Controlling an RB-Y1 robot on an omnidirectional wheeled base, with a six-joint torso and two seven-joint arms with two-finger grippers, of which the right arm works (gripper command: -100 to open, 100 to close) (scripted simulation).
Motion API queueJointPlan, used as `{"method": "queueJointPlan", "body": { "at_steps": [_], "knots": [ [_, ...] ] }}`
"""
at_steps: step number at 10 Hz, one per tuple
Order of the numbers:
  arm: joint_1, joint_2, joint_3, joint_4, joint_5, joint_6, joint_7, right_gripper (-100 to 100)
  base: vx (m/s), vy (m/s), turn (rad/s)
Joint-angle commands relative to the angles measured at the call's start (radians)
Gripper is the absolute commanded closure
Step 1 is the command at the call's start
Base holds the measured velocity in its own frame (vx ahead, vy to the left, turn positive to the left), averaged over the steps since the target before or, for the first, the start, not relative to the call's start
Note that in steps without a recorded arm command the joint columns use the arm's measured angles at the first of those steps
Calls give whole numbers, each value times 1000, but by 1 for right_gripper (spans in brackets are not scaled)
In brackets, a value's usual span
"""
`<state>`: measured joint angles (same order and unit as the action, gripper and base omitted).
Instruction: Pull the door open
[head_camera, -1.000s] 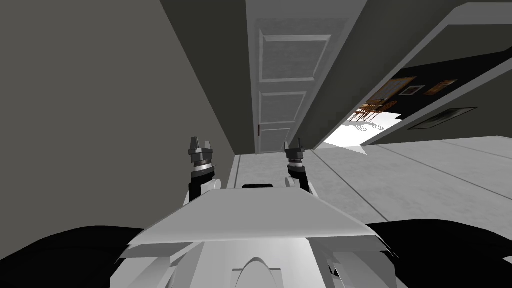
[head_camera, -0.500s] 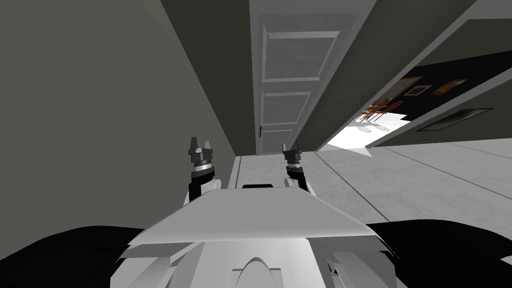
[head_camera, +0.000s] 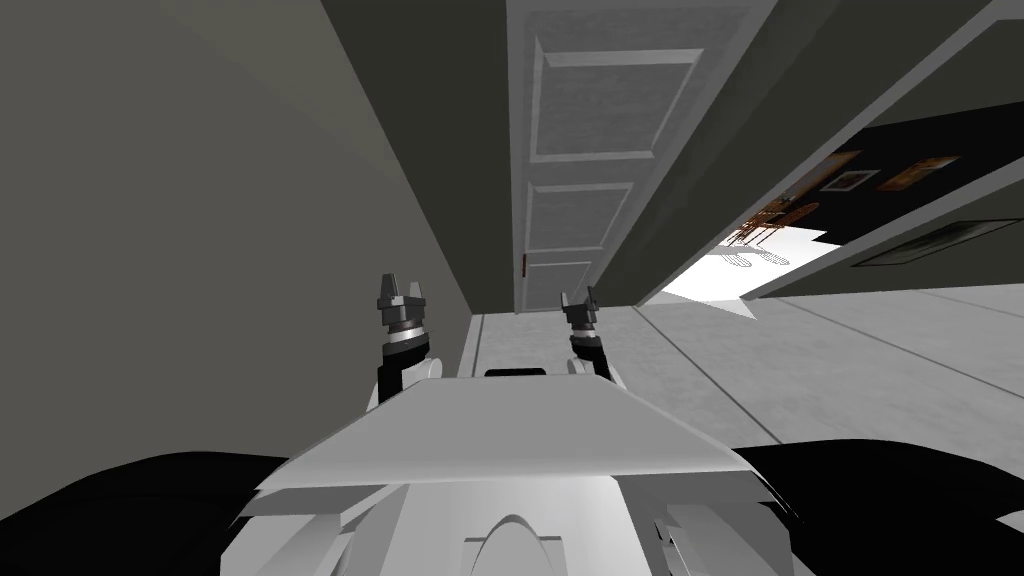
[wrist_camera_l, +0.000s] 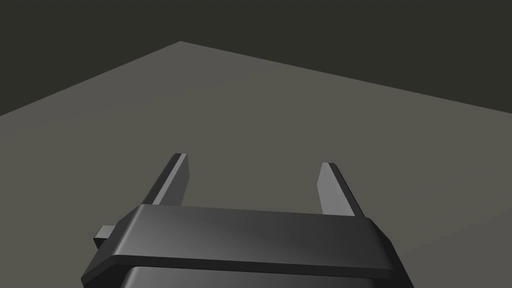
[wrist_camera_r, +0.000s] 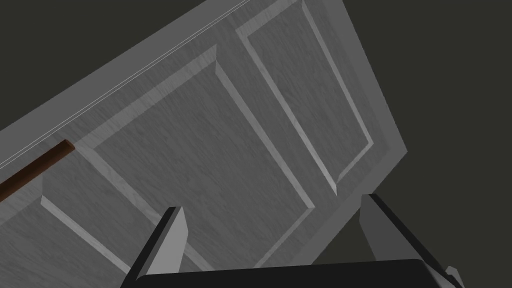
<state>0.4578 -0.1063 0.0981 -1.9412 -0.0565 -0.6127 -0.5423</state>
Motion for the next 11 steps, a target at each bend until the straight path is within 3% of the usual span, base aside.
{"method": "queueJointPlan", "body": {
  "at_steps": [1, 11],
  "knots": [
    [-3, -9, 5, 29, -12, -11, -35, -100, 102, 30, 18],
    [-24, -57, 44, 206, -83, -62, -242, -100, 102, 37, 22]
  ]
}}
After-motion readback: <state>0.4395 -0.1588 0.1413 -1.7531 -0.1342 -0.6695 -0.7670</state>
